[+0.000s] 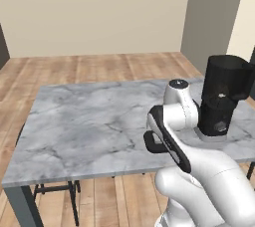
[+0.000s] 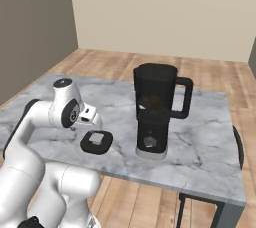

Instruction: Grab the lemon and garlic from the fridge, place them in the blender, close the lid, and turn on the blender to create a marinade.

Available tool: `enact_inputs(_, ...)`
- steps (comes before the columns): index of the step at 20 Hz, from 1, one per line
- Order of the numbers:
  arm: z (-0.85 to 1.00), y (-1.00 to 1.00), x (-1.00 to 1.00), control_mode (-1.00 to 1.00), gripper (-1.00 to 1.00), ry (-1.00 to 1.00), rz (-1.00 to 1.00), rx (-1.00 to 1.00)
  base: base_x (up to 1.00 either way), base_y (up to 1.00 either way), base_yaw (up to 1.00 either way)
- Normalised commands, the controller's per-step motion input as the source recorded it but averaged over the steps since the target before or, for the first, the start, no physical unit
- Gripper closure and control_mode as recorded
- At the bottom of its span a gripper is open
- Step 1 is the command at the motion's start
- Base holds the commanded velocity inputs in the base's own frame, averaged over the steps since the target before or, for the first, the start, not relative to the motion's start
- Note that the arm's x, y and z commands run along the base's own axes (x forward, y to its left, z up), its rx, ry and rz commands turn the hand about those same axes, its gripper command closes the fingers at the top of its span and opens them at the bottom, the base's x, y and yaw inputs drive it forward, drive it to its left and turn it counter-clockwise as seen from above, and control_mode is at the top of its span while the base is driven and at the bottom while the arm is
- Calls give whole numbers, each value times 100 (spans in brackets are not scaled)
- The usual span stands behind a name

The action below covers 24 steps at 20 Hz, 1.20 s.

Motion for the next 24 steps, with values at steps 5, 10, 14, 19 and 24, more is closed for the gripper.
enact_inputs(5,-50,0,29,-100,-100,0,5,4,0,0,0)
enact_inputs(10,-27,-13,2,-100,-100,0,0,3,0,0,0)
enact_inputs(14,-25,-7,23,-100,-100,0,0,1,0,0,0)
enact_inputs(19,-19,0,35,-100,-100,0,0,0,0,0,0)
enact_inputs(24,-15,0,27,-100,-100,0,0,0,0,0,0)
